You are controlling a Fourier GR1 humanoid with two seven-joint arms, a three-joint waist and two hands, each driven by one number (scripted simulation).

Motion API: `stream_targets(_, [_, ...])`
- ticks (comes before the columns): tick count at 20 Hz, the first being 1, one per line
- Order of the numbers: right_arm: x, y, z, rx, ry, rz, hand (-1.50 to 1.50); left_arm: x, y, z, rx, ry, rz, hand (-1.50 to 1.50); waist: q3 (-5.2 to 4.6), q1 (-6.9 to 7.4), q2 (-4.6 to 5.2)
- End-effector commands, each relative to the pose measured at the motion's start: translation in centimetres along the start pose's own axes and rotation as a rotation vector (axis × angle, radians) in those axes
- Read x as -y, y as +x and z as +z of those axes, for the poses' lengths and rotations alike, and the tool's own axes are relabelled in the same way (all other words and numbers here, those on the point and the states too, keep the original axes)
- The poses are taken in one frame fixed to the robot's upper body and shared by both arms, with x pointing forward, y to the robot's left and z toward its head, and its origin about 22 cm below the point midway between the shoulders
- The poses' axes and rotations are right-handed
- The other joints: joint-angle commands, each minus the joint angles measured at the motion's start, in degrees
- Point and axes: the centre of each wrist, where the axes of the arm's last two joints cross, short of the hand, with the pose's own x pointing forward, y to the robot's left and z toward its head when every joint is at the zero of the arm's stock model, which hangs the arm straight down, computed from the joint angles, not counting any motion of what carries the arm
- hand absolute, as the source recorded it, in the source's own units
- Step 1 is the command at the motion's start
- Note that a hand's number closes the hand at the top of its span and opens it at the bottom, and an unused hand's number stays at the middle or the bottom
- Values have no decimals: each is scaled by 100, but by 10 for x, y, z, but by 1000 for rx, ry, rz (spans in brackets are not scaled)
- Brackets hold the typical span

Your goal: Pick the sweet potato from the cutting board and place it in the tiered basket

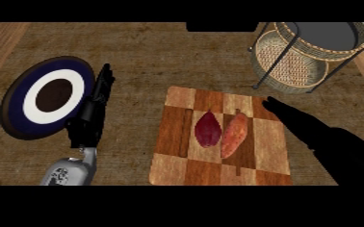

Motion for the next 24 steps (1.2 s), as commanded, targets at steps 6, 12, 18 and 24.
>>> stream_targets(6, [-7, 2, -11, -138, 2, 140, -150, 11, 16, -13, 9, 2, -6, 0, 3, -31, 4])
stream_targets(12, [-31, -10, -22, -141, 25, 189, -150, 11, -7, 0, 2, 9, 6, 0, 6, -40, 4])
stream_targets(18, [-6, -8, -29, -75, 6, 295, -150, -11, -3, -5, 4, 3, -1, 0, 5, -11, 5])
stream_targets(24, [-43, -11, -37, -161, -22, 284, -150, 12, 2, 13, 0, 7, -13, 0, 7, -15, -4])
